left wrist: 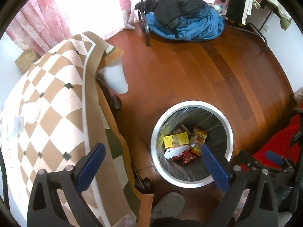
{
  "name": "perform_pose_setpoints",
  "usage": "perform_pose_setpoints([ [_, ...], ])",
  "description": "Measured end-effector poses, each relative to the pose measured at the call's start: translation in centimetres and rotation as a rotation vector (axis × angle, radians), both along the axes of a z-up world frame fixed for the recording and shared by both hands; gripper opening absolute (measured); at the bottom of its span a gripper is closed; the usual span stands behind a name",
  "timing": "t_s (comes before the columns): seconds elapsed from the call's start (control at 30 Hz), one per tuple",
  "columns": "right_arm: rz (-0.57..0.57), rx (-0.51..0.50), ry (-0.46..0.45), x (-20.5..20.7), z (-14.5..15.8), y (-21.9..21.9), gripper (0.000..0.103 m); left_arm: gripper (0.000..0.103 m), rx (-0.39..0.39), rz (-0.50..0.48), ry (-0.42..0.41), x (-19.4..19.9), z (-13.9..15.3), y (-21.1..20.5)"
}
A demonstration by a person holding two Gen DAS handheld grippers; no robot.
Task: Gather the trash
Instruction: 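Open both grippers to drop the chip bag and yellow box into the bin, then grasp the clear plastic cup with the right gripper while the left grasps the white oligopeptides box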
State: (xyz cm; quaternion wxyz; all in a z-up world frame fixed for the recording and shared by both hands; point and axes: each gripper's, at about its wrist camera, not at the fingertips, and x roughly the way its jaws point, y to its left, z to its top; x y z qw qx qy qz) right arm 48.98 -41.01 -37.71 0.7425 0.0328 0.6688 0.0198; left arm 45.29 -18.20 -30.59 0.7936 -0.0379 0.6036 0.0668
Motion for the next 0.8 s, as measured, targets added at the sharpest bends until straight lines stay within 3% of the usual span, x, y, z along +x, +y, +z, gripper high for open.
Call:
perform_pose_setpoints([
  [0.43,-0.006,0.015,-0.057,-3.6,6.5,-0.4,0.103,0.103,0.025,0.009,-0.089,-3.4,5.1,-0.4],
  [0.53,-0.010,0.034,-0.098,-4.5,9.3,-0.3,0.103,0.103,0.040,0.027,-0.118,-4.3,7.1,-0.1],
  [0.63,-0.010,0.046,-0.169,-5.1,12.8,-0.1,0.103,0.103,0.046,0.052,-0.201,-5.5,10.4,0.8],
  [0.8,0.002,0.090,-0.299,-5.9,19.6,1.7,0.103,0.103,-0.006,0.133,-0.305,-7.2,15.3,4.8],
])
